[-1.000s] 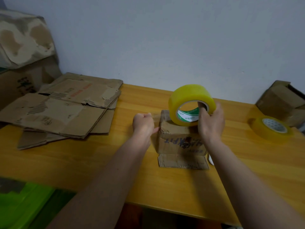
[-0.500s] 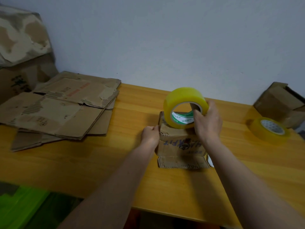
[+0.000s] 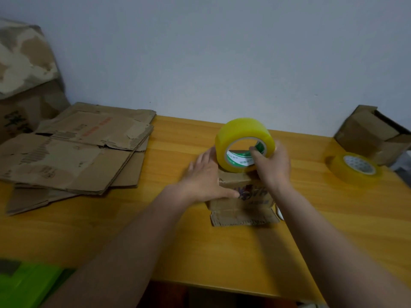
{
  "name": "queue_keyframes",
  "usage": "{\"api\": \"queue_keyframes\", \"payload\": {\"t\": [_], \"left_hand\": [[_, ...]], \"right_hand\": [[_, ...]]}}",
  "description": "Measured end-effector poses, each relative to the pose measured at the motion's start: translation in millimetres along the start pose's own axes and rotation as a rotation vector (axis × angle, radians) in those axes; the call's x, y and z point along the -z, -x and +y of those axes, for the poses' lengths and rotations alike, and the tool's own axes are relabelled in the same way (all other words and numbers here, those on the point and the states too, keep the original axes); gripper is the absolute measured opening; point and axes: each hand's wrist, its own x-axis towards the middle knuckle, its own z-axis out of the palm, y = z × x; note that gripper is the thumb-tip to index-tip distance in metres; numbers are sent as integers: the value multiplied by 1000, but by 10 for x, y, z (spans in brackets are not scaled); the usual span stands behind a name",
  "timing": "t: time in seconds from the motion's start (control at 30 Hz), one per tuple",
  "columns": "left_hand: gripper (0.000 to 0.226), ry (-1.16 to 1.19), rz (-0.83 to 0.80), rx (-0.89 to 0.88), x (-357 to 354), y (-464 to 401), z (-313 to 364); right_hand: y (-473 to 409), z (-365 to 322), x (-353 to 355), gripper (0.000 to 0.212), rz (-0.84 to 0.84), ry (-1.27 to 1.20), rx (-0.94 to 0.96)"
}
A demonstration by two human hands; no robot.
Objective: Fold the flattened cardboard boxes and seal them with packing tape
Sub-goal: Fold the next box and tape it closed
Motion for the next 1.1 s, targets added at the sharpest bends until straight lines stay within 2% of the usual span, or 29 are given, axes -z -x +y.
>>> {"api": "queue_keyframes", "payload": {"t": [0.1, 0.2, 0.27, 0.4, 0.53, 0.7, 0.77, 0.93, 1.1], "left_hand": [[109, -182, -46, 43, 61, -43, 21], [99, -233, -77, 34, 77, -32, 53], [103, -202, -75, 35, 83, -30, 47], [112, -148, -79, 50, 69, -39, 61], [121, -171, -98, 69, 120, -81, 90], [137, -328, -64, 71, 144, -197, 356], [143, -322, -52, 41, 50, -224, 441], [135, -338, 18, 59, -26, -221, 384], [132, -385, 9, 56, -13, -216, 402]], "right_hand": [[-50, 22, 26, 21, -68, 7, 60], [-86, -6, 104, 19, -136, 8, 120], [-151, -12, 211, 21, -144, -17, 119], [-368, 54, 524, 19, -35, -71, 61], [-355, 128, 553, 18, -34, -127, 12], [-264, 249, 450, 29, -22, -205, -70], [-257, 264, 436, 27, -31, -217, -62], [-342, 234, 481, 20, -51, -168, 16], [-428, 212, 597, 13, -71, -54, 122]]}}
